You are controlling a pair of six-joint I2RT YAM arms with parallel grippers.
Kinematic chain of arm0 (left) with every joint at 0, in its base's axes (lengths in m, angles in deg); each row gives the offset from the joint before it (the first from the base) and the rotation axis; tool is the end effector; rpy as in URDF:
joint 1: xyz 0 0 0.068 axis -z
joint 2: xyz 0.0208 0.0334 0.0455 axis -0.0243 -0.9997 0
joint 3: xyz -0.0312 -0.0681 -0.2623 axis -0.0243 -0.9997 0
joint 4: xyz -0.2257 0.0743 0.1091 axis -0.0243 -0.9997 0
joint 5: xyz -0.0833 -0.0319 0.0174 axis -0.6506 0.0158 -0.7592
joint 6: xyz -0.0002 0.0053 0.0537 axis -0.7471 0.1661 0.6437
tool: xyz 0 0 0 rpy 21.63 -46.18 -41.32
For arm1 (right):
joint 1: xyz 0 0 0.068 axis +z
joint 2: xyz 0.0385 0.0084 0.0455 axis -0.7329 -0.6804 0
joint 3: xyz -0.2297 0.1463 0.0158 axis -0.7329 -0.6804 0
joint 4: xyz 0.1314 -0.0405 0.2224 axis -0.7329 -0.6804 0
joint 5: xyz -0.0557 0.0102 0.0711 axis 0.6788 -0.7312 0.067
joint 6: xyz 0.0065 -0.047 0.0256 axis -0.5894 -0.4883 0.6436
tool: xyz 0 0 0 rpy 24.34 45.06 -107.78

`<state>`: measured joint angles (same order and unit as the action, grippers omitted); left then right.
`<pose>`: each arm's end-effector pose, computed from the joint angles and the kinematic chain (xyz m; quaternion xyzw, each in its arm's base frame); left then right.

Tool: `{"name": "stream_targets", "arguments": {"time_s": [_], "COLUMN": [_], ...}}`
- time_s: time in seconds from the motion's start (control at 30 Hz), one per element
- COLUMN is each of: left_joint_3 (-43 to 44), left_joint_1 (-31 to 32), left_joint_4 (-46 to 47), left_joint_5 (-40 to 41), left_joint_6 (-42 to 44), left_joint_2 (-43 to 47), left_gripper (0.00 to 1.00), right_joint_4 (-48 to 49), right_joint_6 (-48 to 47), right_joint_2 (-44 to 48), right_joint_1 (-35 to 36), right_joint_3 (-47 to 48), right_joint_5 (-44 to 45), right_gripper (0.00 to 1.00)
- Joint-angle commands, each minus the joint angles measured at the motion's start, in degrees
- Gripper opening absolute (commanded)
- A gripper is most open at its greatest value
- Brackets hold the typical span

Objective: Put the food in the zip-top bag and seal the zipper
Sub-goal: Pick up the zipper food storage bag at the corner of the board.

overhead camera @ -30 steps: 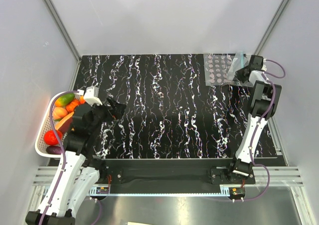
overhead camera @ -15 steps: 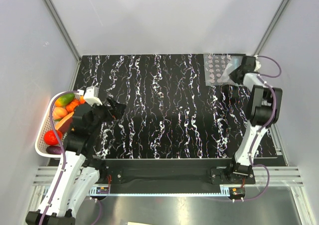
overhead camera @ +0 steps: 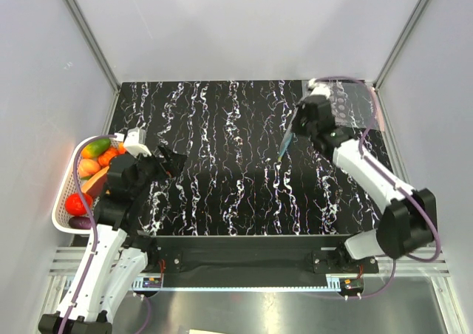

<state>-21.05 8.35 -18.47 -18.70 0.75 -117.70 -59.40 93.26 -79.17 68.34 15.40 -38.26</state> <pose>0.1449 -0.0313 0.2961 -0.0616 0.8042 -0.2482 0.5365 0.3131 0.1138 0.3134 0.0463 0.8590 0.0980 0.5004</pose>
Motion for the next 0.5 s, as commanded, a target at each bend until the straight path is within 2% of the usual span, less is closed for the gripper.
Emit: {"name": "stream_targets", "arguments": {"time_s": [0.0,0.2,0.37,0.47], "left_joint_3": [2.16,2.42,2.42,2.60], "left_joint_1": [-0.25,-0.33,-0.33,-0.33], "left_joint_4": [2.11,1.75,1.84,1.84], "left_joint_5": [-1.14,-0.88,-0.88,-1.05], "left_joint_6": [0.38,0.55,0.55,0.55], "left_joint_2": [-0.15,-1.11,-1.47,-1.82], "left_gripper": [0.99,0.99,0.99,0.99], "right_joint_4": [-4.39,-8.95,-11.42,-12.56], "right_joint_6": [-6.00,-5.31,-4.34,-4.87], "right_joint_2": [5.67,11.83,18.59,17.12], "right_joint_1": [6.20,15.43,17.28,18.60], "right_joint_3": [-4.30,-7.83,-9.94,-8.80], "right_joint_5": [0.66,3.01,0.12,-3.22], "right_gripper": [0.00,0.00,0.00,0.00]}}
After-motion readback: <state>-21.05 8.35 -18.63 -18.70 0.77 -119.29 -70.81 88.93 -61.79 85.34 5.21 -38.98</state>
